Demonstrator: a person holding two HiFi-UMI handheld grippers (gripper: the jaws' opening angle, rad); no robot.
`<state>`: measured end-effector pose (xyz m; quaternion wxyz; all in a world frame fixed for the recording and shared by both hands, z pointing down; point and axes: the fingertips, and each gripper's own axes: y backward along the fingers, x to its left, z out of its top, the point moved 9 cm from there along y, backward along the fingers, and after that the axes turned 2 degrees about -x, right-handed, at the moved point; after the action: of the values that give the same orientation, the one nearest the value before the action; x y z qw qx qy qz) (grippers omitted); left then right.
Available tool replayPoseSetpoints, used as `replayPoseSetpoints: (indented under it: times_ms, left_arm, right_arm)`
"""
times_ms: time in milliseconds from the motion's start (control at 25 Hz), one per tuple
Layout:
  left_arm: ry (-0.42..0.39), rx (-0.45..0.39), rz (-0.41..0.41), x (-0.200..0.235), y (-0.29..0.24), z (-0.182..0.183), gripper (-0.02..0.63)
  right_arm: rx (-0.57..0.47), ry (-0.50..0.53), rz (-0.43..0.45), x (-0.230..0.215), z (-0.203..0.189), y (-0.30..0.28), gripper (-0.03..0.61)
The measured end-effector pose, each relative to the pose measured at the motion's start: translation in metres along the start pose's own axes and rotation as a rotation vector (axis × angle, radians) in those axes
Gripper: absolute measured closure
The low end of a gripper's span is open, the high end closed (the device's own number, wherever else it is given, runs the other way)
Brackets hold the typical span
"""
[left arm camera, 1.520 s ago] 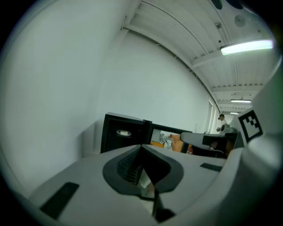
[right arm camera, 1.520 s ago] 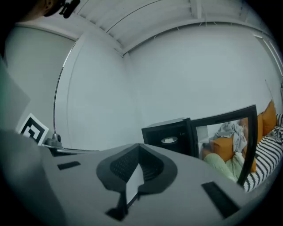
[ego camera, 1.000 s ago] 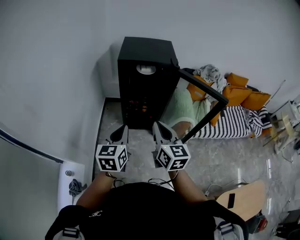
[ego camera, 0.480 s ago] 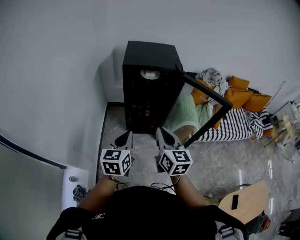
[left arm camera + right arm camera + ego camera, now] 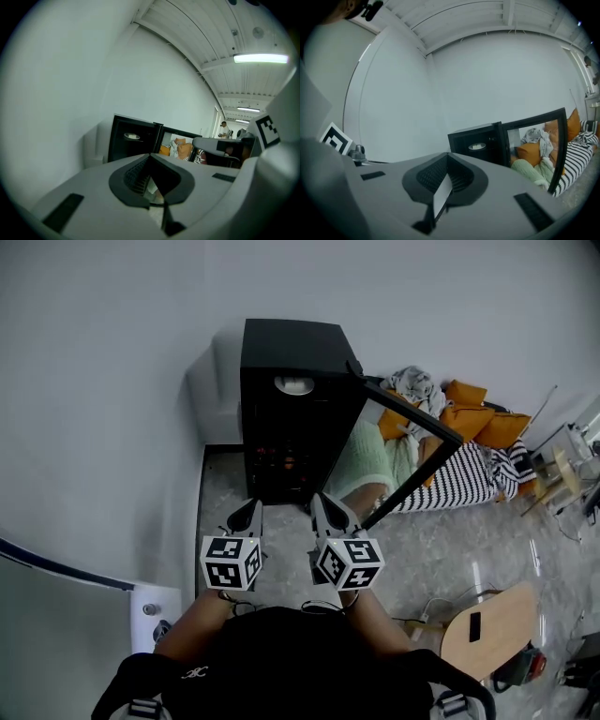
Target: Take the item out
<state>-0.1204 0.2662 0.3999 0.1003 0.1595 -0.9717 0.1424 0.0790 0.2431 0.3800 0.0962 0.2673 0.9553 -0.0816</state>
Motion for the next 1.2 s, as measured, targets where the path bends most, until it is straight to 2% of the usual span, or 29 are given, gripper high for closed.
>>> replayPoseSetpoints:
  times_ms: [280, 640, 1200]
  left_arm:
    - [0.025, 0.017, -0.036, 0.011, -0.005, -0.002, 0.606]
    - [0.0, 0.021, -0.036, 0.021, -0.028, -0.003, 0.606]
    - [-0.01, 0.037, -0.001, 0.04, -0.119, 0.022, 0.606]
  right_arm:
    - [0.01, 0.0, -0.036, 0.005, -0.008, -0.003, 0.571]
    - [0.008, -0.008, -0.04, -0.009, -0.01, -0.028, 0.571]
    - [-0.004, -0.024, -0.026, -0.075, 0.011, -0.109, 0.571]
